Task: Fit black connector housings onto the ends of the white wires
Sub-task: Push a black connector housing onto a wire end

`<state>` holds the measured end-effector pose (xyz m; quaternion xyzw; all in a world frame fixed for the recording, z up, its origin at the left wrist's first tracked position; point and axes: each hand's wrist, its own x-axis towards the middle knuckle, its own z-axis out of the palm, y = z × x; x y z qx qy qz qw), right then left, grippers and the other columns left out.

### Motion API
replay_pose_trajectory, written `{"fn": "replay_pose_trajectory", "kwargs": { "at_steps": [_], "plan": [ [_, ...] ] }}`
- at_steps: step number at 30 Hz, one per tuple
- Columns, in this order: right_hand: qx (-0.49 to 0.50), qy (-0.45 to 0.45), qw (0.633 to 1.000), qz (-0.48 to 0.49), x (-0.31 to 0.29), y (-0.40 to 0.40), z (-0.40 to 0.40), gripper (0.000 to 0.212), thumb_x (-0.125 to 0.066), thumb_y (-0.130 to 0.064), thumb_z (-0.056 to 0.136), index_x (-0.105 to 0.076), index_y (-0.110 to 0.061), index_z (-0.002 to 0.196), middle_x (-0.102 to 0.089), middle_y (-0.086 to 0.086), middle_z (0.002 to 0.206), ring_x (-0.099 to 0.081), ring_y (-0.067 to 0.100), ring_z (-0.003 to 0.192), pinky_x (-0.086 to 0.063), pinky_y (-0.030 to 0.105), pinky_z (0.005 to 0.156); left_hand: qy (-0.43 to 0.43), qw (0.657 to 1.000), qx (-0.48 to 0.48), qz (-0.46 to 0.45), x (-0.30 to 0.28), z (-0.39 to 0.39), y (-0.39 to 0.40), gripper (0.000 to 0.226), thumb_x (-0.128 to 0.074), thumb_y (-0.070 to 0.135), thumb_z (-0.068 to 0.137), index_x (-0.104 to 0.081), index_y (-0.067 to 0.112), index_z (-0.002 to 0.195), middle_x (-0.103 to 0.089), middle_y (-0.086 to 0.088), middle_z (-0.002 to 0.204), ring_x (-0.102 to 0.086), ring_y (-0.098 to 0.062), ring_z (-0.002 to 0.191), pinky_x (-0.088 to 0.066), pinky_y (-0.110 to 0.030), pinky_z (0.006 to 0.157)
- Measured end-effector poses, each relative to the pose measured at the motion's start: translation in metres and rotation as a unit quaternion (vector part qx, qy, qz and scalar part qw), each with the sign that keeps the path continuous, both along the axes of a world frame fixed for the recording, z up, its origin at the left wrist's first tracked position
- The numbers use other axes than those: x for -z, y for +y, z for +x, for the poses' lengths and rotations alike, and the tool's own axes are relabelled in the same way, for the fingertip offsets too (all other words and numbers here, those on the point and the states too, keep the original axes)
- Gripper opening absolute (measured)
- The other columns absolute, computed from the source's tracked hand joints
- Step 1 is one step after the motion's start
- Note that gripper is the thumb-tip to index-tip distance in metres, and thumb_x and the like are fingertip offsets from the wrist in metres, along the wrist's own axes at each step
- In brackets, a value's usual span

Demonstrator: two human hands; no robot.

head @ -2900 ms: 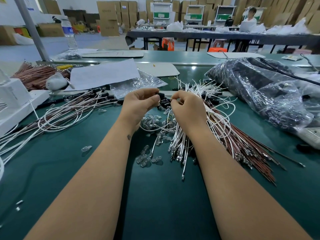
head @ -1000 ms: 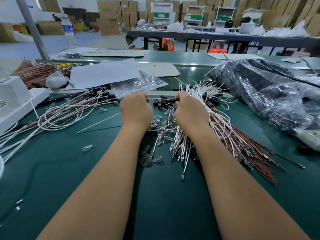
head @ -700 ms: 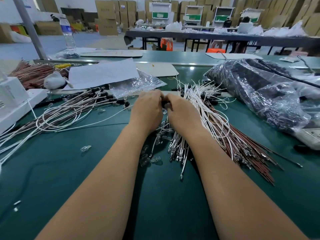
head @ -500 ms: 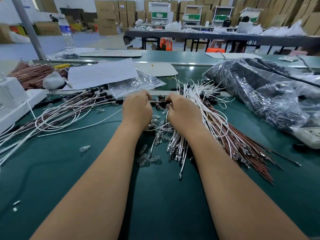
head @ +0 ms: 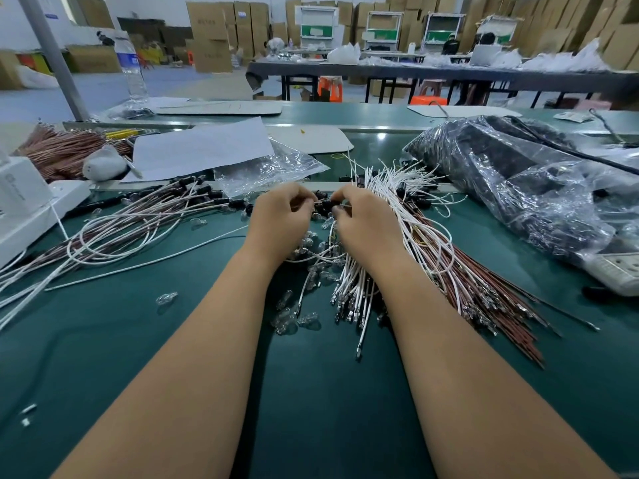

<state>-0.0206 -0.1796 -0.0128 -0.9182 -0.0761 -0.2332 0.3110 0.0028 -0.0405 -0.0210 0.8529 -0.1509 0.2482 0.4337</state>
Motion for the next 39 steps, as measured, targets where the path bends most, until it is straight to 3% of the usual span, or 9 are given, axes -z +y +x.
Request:
{"fn": "replay_pose_trajectory", "kwargs": {
  "at_steps": [2,6,11,14,20,28,31,34,39],
  "plan": [
    [-0.017,-0.005,1.000,-0.001,0.000,0.000,0.000,0.017,-0.055,-0.014,0.094,-0.066,-0.018,0.107,-0.069,0.001,0.098,-0.061,0.019,0.087,-0.047,0.031,0.072,0.006,1.000,0.020,-0.014,-0.002,-0.002,-0.003,0.009,-0.063,0.009,0.089,-0.072,0.009,0.092,-0.062,0.006,0.073,-0.053,0.004,0.065,-0.039,-0.007,0.061],
    [-0.020,-0.018,0.999,0.039,0.001,-0.001,-0.001,0.030,-0.061,-0.012,0.091,-0.057,-0.021,0.119,-0.063,-0.003,0.089,-0.058,0.014,0.079,-0.045,0.029,0.068,0.030,0.999,0.002,-0.036,-0.001,0.001,-0.001,0.011,-0.062,0.012,0.091,-0.071,0.008,0.087,-0.058,0.008,0.064,-0.046,0.005,0.050,-0.032,-0.009,0.051],
    [0.009,-0.026,0.996,0.084,0.001,-0.005,0.002,0.013,-0.059,-0.011,0.092,-0.061,-0.019,0.102,-0.058,-0.010,0.079,-0.054,-0.001,0.070,-0.041,0.018,0.060,0.055,0.993,-0.002,-0.104,-0.001,0.003,0.006,0.012,-0.061,0.014,0.093,-0.070,0.009,0.088,-0.056,0.012,0.059,-0.044,0.006,0.040,-0.030,-0.005,0.045],
    [0.014,-0.044,0.995,0.094,0.001,-0.005,0.003,0.008,-0.060,-0.014,0.093,-0.065,-0.017,0.097,-0.060,-0.009,0.080,-0.052,-0.001,0.068,-0.037,0.013,0.058,0.064,0.991,0.008,-0.116,-0.001,0.002,0.006,0.011,-0.061,0.015,0.093,-0.070,0.012,0.087,-0.058,0.012,0.060,-0.042,0.003,0.038,-0.030,-0.006,0.043],
    [0.020,-0.052,0.990,0.132,0.001,-0.007,0.004,0.013,-0.058,-0.014,0.093,-0.071,-0.014,0.097,-0.066,-0.003,0.087,-0.058,0.013,0.078,-0.043,0.024,0.067,0.103,0.985,0.037,-0.134,-0.001,0.002,0.009,0.010,-0.063,0.018,0.090,-0.070,0.022,0.083,-0.068,0.001,0.075,-0.047,0.004,0.047,-0.037,-0.009,0.049],
    [0.014,-0.070,0.968,0.241,-0.001,-0.010,0.007,0.009,-0.068,-0.016,0.087,-0.072,-0.024,0.085,-0.064,-0.018,0.075,-0.055,-0.005,0.063,-0.044,0.015,0.065,0.092,0.988,0.045,-0.120,-0.002,0.001,0.011,0.005,-0.068,0.015,0.088,-0.070,0.019,0.086,-0.067,0.006,0.073,-0.056,0.004,0.060,-0.041,-0.005,0.057],
    [0.014,-0.069,0.967,0.244,-0.002,-0.010,0.006,0.013,-0.068,-0.017,0.087,-0.068,-0.029,0.080,-0.063,-0.018,0.073,-0.055,-0.007,0.063,-0.046,0.015,0.065,0.075,0.988,0.049,-0.122,-0.003,0.000,0.010,0.006,-0.069,0.013,0.088,-0.069,0.019,0.086,-0.068,0.005,0.073,-0.058,0.000,0.063,-0.045,-0.007,0.061],
    [0.006,-0.060,0.971,0.232,-0.001,-0.008,0.006,0.012,-0.067,-0.017,0.088,-0.067,-0.027,0.080,-0.063,-0.016,0.074,-0.059,0.001,0.069,-0.052,0.024,0.069,0.062,0.989,0.061,-0.123,-0.004,-0.002,0.006,0.006,-0.069,0.010,0.087,-0.070,0.016,0.088,-0.068,0.004,0.074,-0.060,-0.001,0.065,-0.048,-0.010,0.066],
    [-0.001,-0.055,0.973,0.222,-0.001,-0.007,0.007,0.010,-0.067,-0.017,0.087,-0.067,-0.025,0.081,-0.063,-0.012,0.073,-0.060,0.008,0.070,-0.053,0.031,0.070,0.065,0.989,0.071,-0.111,-0.004,-0.003,0.003,0.006,-0.070,0.012,0.087,-0.070,0.017,0.085,-0.068,0.006,0.071,-0.059,0.001,0.061,-0.047,-0.011,0.063]
  ]
}}
